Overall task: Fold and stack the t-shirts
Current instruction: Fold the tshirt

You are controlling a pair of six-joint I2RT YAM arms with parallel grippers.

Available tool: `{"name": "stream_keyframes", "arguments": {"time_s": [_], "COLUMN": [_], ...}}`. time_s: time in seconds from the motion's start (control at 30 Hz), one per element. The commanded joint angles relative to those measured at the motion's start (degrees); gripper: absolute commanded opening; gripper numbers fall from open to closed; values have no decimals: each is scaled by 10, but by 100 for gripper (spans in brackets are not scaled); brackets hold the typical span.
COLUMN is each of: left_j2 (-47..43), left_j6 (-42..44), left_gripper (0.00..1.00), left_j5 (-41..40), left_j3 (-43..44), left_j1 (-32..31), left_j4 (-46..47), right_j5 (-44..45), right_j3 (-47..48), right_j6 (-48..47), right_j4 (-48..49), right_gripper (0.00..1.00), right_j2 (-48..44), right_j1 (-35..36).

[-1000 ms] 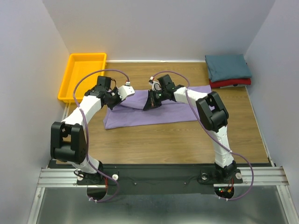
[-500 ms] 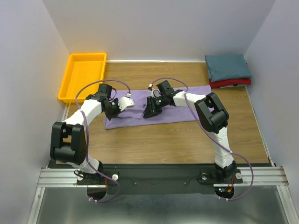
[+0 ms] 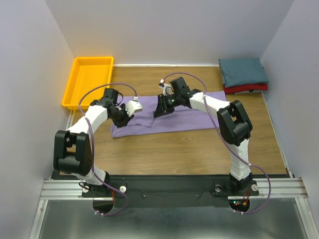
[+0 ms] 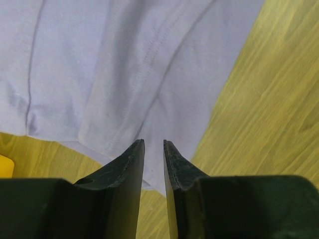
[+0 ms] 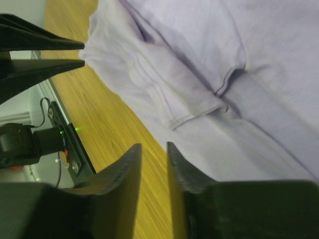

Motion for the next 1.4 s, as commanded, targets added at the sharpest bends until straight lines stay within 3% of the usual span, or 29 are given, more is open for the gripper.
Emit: {"name": "stream_keyframes", "arguments": {"time_s": [0.0,0.2,0.37,0.5,0.6,0.73,0.87,0.93,1.1,1.37], "left_j2": [-13,74,148,195,179,112,73,69,80,150], "left_j6": [-66,-178,-221,-255,-262,-272,-314,-333,-386,-427], "left_gripper": [33,25,24,24,25,37,47,47,32,27], "left_j5": [30,29,-8,-60,-47,-23,-12,-17,-42,-93], "left_j3": [19,32,57,86,90,89,102,102,74,99], "left_j1": [3,1,0,0,1,1,-1,-2,-17,-37], "left_j4": [44,150,180,191,190,168,125,113,120,140], "right_j5": [14,20,53,110,160,257,313,329,314,226], "right_j3": [39,69,99,100,85,31,-16,-30,-57,-132], "right_j6": [-26,-27,-92,-169,-238,-326,-364,-369,-372,-374], "right_j4": [-8,-12,-75,-139,-186,-201,-203,-204,-233,-295], "right_gripper": [29,24,35,36,36,33,30,29,23,19], "right_j2": [-2,41,22,-5,-28,-62,-66,-61,-39,-56], "right_j1": [-8,-17,-75,-130,-170,-212,-221,-221,-222,-221]}}
